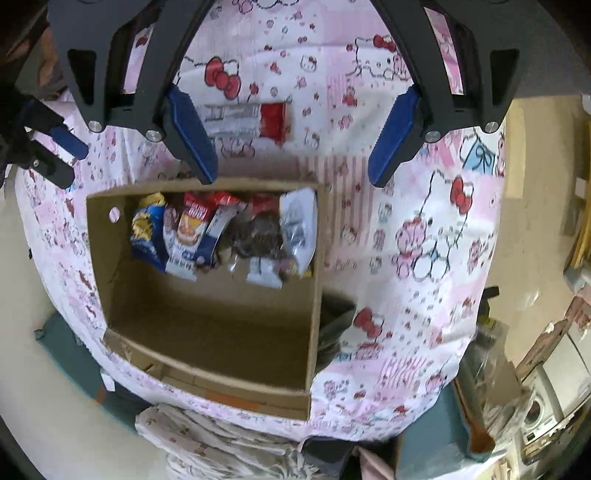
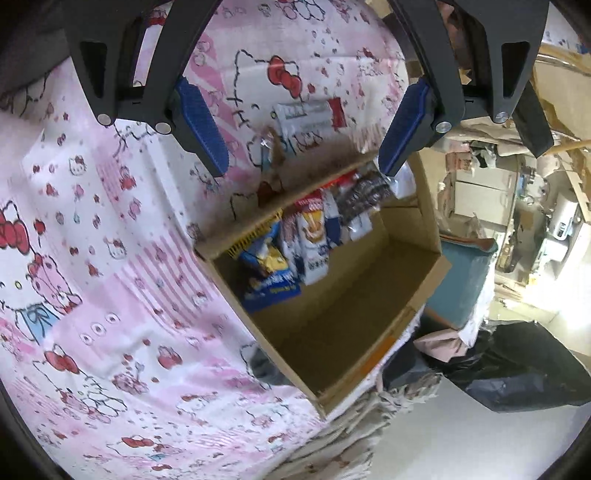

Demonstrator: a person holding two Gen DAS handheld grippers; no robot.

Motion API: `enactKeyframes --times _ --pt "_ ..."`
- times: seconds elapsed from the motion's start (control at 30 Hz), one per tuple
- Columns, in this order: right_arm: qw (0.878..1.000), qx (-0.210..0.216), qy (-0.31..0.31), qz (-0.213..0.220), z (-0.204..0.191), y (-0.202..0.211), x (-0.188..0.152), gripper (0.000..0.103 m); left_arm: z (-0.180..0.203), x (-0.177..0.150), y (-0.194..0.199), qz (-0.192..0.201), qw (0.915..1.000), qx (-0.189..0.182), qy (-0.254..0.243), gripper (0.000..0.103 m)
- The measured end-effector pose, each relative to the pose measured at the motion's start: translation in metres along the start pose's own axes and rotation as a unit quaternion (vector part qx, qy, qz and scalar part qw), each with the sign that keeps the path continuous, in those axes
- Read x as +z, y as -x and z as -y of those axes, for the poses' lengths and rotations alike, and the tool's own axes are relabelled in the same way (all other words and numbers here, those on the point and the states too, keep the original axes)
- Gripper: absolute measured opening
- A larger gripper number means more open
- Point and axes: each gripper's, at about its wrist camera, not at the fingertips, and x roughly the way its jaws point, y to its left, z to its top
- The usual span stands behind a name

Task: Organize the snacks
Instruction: 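Reach the left tool to the red-white bar on the sheet and grasp it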

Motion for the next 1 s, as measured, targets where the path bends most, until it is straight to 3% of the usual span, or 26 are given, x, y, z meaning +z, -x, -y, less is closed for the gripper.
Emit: enactKeyframes --times 0.43,0.67,1.0 --pt "0.999 -0.023 -0.027 -0.015 0.015 -0.012 -0.001 0.086 -0.005 -0.029 -0.027 -0.057 0.9972 0.0 0.048 0.081" --pt "0.998 -0.023 -0.047 -0.022 0.022 -0.016 0.0 0.086 -0.008 -0.04 -0.045 -0.094 0.9905 -0.035 0.094 0.081" --pt "0.997 -0.037 -0.066 -0.029 0.031 -0.016 0.0 0.086 -0.005 -0.044 -0.064 -0.104 0.9879 -0.02 0.114 0.076"
